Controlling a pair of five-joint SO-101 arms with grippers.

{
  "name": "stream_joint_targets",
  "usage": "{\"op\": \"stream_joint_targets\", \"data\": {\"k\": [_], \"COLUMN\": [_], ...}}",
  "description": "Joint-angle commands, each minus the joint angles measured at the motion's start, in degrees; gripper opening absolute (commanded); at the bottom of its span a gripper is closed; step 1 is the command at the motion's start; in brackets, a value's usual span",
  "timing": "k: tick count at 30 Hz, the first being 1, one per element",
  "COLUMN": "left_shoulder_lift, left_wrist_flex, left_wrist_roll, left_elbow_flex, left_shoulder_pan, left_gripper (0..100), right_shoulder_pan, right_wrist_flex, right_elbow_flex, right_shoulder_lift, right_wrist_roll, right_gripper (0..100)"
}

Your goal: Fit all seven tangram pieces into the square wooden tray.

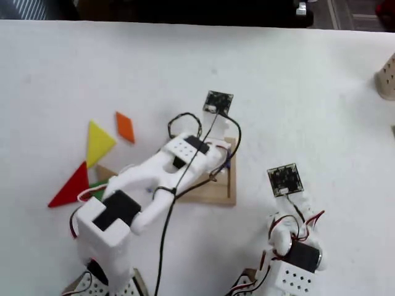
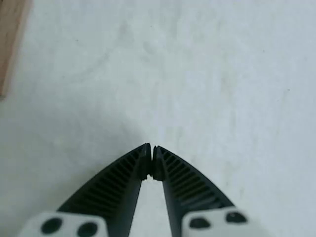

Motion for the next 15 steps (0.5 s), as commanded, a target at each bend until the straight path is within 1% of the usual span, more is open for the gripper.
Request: {"op": "stream_joint_targets", "data": {"k": [1, 5, 9, 12, 14, 15], "left_shoulder_lift": [-0.57, -4.44, -13.05, -20.53, -25.54, -27.74], "left_wrist_flex": [0.62, 1.67, 4.48, 5.19, 5.01, 4.92], "left_wrist_roll": [0.35, 0.26, 0.26, 0.26, 0.00, -1.23], "left_elbow_flex": [-3.08, -2.20, 1.41, 6.95, 11.52, 13.54], "left_shoulder_pan": [-0.48, -1.36, -3.82, -7.87, -11.74, -14.11], "left_gripper": [2, 2, 2, 2, 3, 3], "right_shoulder_pan": [0.31, 0.31, 0.31, 0.31, 0.31, 0.31], "right_wrist_flex": [0.40, 0.40, 0.40, 0.40, 0.40, 0.40], "right_elbow_flex": [0.09, 0.09, 0.09, 0.09, 0.09, 0.09], "right_shoulder_lift": [-0.13, -0.13, -0.13, -0.13, -0.13, -0.13], "right_wrist_roll": [0.53, 0.53, 0.53, 0.53, 0.53, 0.53], "right_gripper": [1.8, 1.8, 1.8, 1.8, 1.8, 1.8]}}
